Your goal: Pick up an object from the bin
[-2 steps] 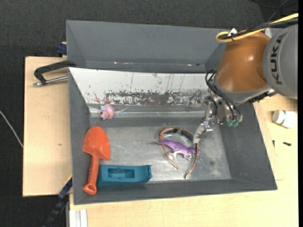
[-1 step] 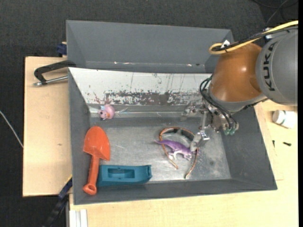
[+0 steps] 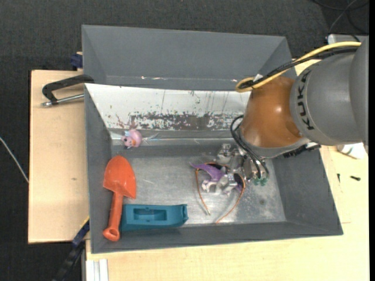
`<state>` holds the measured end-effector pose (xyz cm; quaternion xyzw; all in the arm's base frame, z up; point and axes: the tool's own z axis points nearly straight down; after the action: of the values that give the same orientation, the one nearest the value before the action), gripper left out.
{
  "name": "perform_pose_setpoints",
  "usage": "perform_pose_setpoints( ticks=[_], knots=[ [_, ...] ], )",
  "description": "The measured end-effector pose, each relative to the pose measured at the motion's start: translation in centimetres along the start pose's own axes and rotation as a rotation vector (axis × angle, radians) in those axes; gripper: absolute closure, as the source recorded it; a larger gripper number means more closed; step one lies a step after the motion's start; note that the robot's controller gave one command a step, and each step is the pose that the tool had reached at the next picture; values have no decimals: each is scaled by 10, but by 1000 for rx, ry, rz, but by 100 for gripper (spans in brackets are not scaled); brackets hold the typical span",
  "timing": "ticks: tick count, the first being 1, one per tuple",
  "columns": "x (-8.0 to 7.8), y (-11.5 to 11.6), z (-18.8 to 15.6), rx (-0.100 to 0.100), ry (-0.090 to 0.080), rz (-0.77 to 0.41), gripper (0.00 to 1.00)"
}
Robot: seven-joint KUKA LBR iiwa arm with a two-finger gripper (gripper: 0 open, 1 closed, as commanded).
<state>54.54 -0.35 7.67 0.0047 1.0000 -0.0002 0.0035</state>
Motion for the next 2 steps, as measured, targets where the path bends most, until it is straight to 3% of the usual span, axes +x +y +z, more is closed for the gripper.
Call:
perform_pose_setpoints(
  ticks=[1,2],
  knots=[
    [0,0,0,0,0,0,100],
    [0,6,-1,4,-8,-126,100]
  ],
)
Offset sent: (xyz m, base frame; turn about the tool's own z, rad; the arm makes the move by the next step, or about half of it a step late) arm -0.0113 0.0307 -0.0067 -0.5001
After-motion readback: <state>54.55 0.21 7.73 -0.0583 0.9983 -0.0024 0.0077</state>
